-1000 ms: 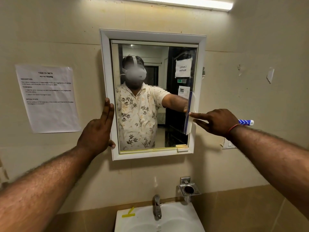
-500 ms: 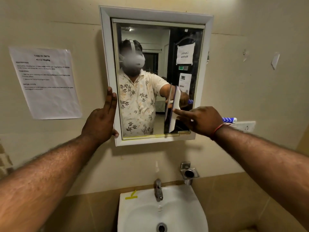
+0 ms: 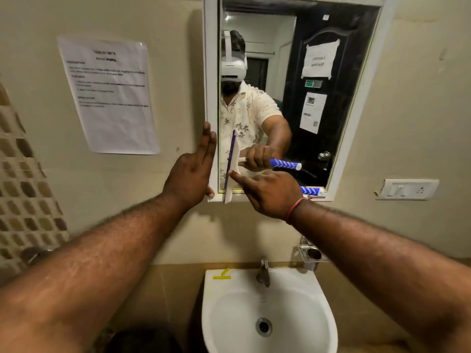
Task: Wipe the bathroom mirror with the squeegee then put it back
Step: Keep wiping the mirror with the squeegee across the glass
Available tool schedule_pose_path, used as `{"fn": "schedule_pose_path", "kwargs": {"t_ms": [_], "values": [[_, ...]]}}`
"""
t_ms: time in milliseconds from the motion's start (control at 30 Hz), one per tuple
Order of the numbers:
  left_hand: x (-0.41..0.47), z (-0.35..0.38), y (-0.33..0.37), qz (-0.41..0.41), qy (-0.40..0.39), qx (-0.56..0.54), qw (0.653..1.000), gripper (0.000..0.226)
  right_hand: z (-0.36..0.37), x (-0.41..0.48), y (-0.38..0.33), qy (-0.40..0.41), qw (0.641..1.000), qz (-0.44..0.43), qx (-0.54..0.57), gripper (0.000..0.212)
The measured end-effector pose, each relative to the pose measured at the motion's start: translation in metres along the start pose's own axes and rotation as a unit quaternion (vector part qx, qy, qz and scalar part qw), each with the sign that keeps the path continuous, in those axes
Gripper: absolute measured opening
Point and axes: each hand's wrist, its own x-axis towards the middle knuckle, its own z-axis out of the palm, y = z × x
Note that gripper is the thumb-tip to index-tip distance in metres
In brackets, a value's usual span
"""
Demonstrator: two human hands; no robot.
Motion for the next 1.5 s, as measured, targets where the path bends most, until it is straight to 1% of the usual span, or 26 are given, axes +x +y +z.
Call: {"fn": "schedule_pose_path", "kwargs": {"t_ms": [200, 433, 667, 833, 1233, 1500], "values": [[-0.005, 0.012, -0.002, 0.008, 0.0, 0.005, 1.0, 0.172, 0.002, 0.012, -0.002, -0.014, 1.0, -0.012, 0.0, 0.054], [-0.009, 0.016, 0.0, 0.005, -0.001, 0.014, 1.0, 0.176, -0.017, 0.029, 0.009, 0.018, 0.999, -0.02, -0.026, 0.052], [-0.011, 0.015, 0.002, -0.001, -0.007, 0.023, 1.0, 0.177, -0.029, 0.051, 0.009, 0.008, 0.998, -0.04, -0.044, 0.053], [-0.011, 0.014, 0.003, 0.004, -0.006, 0.022, 1.0, 0.176, -0.031, 0.052, 0.009, -0.002, 0.997, -0.046, -0.054, 0.053], [-0.014, 0.007, 0.007, -0.009, -0.009, 0.042, 0.999, 0.176, -0.028, 0.051, 0.01, 0.008, 0.995, -0.067, -0.071, 0.052], [-0.014, 0.006, 0.01, -0.011, -0.014, 0.06, 0.998, 0.176, -0.025, 0.046, 0.023, -0.015, 0.994, -0.087, -0.069, 0.053]]}}
